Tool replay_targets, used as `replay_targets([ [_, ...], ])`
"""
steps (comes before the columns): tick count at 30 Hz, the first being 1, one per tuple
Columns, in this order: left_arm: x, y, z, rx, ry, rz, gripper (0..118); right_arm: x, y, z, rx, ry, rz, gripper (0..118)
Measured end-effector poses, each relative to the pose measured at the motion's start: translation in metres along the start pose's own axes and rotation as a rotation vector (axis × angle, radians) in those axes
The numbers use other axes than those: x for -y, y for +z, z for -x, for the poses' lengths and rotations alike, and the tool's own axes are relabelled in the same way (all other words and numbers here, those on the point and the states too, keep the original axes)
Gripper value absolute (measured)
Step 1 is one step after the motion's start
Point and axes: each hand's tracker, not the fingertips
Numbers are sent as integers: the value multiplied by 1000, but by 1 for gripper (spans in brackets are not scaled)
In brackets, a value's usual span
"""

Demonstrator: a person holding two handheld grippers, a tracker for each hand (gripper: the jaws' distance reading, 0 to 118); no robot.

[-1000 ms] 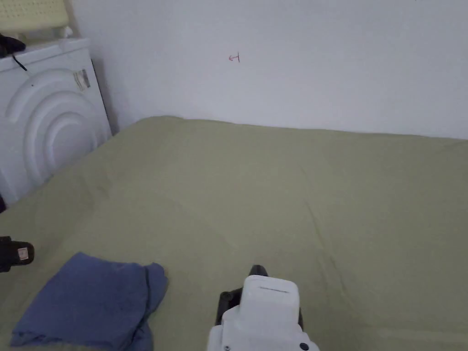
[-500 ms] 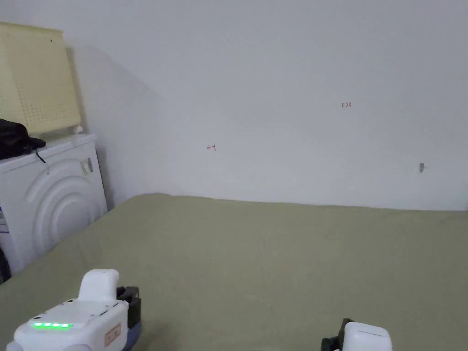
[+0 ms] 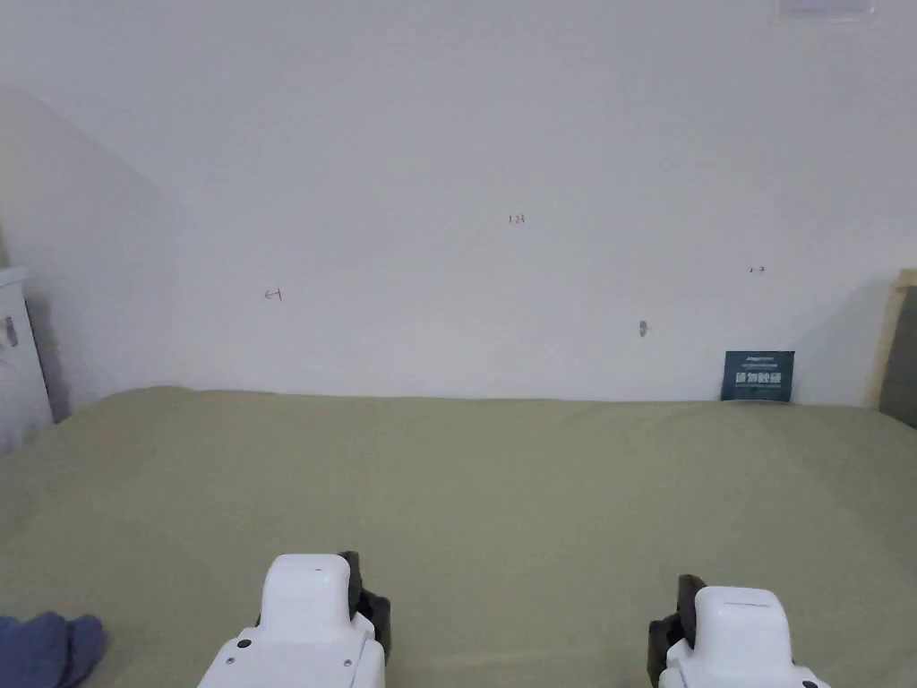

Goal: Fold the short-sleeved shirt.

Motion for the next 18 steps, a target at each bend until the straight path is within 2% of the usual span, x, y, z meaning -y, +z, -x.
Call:
replay_targets([
  [3,1,5,-16,4,-31,-5,2,-1,5,-11,34,16,-46,0],
  [7,-6,5,-25,9,-86,-6,2,-7,4,-17,36,37,-29,0],
  [13,-35,10,-22,6,-102,-59,2,-29,3,-22,28,36,-53,1],
  [15,-43,10,-22,-7,-106,-65,2,-37,2,-24,39,32,-59,5],
  [16,-47,10,-21,-12,-107,-69,2,-41,4,-24,43,22,-70,11],
  [17,-49,11,-20,-13,-107,-73,5,-43,5,-24,45,16,-77,28],
  [18,-51,10,-17,0,-101,-69,28,-45,4,-26,42,12,-78,67],
])
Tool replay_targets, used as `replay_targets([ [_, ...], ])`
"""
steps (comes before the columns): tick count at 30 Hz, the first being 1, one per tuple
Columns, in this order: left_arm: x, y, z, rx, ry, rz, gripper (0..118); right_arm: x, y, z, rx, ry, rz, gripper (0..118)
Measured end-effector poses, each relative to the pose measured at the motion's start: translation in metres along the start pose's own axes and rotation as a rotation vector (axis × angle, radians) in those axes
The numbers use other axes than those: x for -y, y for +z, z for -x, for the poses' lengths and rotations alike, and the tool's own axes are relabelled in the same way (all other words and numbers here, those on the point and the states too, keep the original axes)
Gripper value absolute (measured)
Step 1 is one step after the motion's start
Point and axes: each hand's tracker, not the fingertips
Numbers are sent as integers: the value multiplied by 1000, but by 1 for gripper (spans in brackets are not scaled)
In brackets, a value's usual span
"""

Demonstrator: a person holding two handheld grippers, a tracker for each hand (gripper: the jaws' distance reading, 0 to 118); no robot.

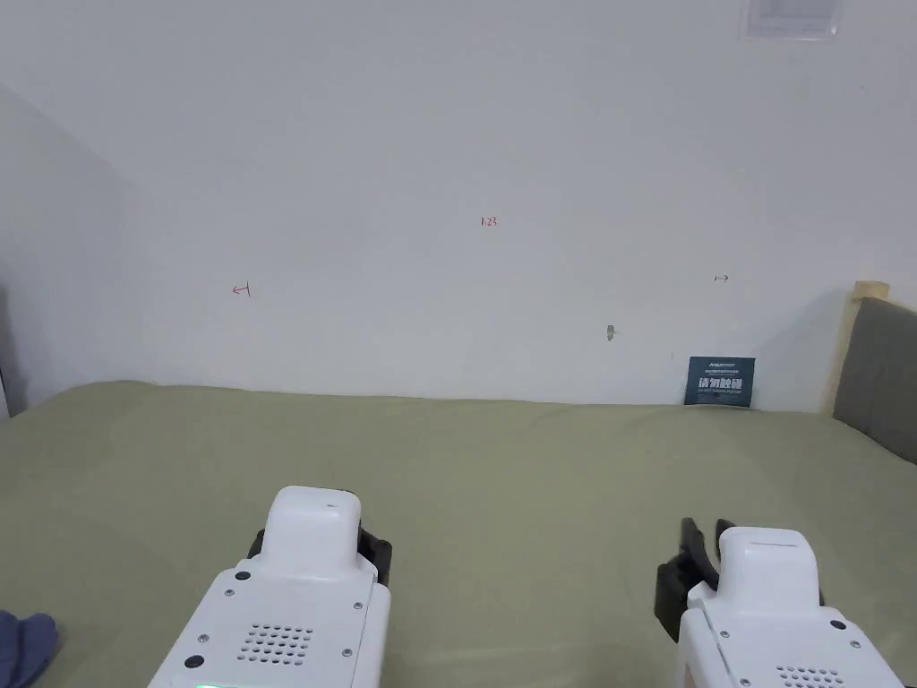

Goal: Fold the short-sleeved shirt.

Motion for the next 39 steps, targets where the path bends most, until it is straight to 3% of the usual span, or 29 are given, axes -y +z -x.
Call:
replay_targets([
  [1,-1,1,2,24,13,14,68,-2,-1,0,-1,0,4,102],
  [2,0,1,3,28,21,14,109,-3,-3,1,-5,1,18,118],
  [3,1,-2,5,30,32,28,117,-1,-4,1,-6,5,25,117],
  [4,4,-1,10,12,31,49,118,-2,-4,-2,-22,-4,-24,118],
  [9,15,7,15,-11,67,20,118,10,-2,3,-34,54,28,118],
  [13,16,4,16,-21,65,30,118,9,-2,4,-34,-16,49,118],
  [22,17,4,20,-16,64,45,118,8,-2,-4,-15,-78,123,118],
  [30,18,0,20,1,82,66,118,6,2,5,-45,-5,98,118],
  [39,20,-2,28,-24,83,81,118,6,3,6,-75,-21,71,118],
])
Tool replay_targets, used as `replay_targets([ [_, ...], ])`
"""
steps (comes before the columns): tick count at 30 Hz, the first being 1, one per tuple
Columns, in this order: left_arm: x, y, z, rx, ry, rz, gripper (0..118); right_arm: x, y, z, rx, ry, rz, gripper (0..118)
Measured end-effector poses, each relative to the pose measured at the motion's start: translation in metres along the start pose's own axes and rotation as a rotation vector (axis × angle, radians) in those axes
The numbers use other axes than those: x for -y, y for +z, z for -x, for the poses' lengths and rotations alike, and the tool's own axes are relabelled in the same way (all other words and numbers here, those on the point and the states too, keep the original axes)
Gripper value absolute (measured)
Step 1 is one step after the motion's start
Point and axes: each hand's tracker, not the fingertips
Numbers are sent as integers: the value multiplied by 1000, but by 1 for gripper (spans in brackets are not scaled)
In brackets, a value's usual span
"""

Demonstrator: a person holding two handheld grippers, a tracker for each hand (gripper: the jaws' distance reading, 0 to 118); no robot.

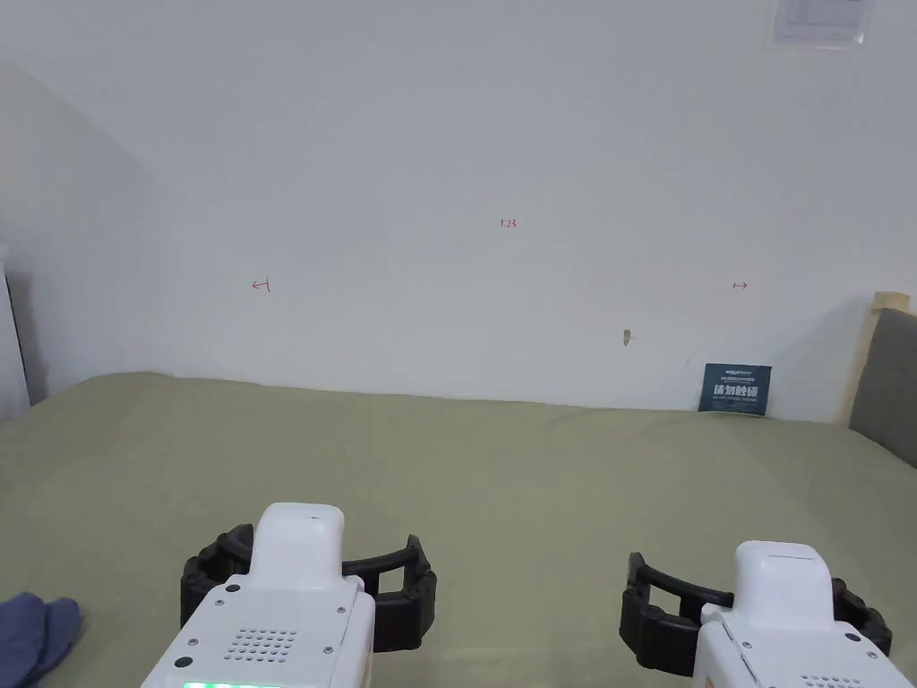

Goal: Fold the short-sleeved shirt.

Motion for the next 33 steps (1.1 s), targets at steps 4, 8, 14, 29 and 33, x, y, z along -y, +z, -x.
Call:
replay_targets([
  [4,0,2,1,0,1,-11,118,1,-2,-1,19,-16,16,118],
  [8,3,1,1,-2,-16,-7,118,1,-2,-6,1,-30,13,118],
  [14,1,0,1,-2,-4,3,118,-3,-7,-6,-14,-68,33,118],
  [29,-8,0,2,48,-14,-15,118,-13,-11,1,-8,26,32,118],
  [33,-10,-1,2,42,-21,-19,118,-16,-10,-6,-67,-38,34,118],
])
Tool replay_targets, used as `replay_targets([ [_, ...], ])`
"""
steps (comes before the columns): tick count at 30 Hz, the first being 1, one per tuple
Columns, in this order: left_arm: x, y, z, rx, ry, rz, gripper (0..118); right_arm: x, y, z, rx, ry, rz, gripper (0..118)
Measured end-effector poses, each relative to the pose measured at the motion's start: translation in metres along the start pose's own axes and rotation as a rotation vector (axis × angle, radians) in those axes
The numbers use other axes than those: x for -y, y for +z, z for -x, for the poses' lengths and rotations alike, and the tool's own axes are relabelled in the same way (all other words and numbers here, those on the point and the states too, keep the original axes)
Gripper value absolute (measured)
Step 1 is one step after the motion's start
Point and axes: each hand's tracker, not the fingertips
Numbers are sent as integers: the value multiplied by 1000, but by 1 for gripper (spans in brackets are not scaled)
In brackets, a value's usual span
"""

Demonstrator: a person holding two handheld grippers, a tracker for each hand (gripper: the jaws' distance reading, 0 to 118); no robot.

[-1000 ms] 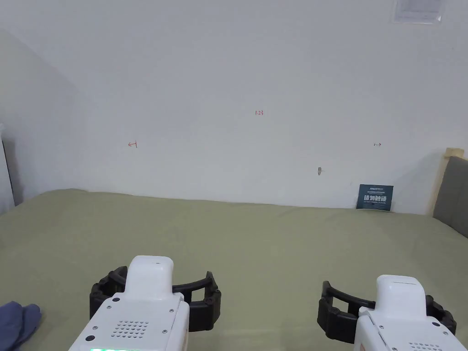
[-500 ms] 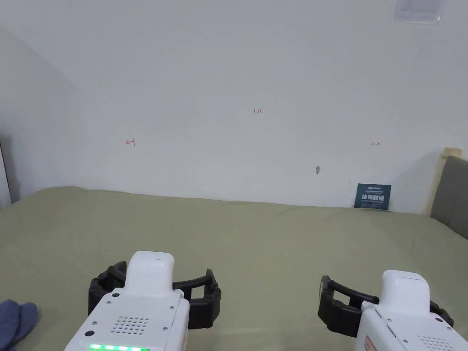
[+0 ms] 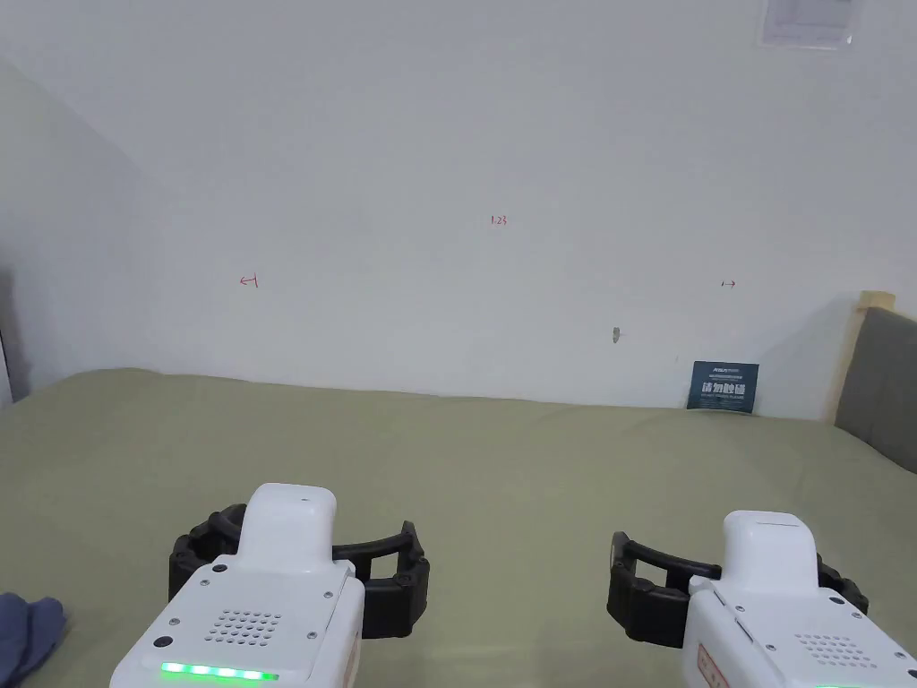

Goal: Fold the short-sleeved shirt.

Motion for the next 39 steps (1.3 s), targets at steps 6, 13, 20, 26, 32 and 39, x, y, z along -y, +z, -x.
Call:
replay_targets([
  [6,0,-5,4,4,12,22,118,-1,-12,-7,42,14,43,118],
  [13,-3,-8,3,-6,-1,30,118,-10,-9,-7,46,26,33,118],
  [20,-12,-15,-1,1,2,39,118,-18,-10,-7,49,1,63,118],
  [26,-15,-16,-5,-18,16,28,118,-26,-12,-8,0,-83,100,118],
  [32,-14,-11,-3,-23,5,23,118,-31,-8,-7,-14,-71,88,118],
  [39,-13,-12,1,-32,33,37,118,-33,-3,-7,-31,-85,84,118],
])
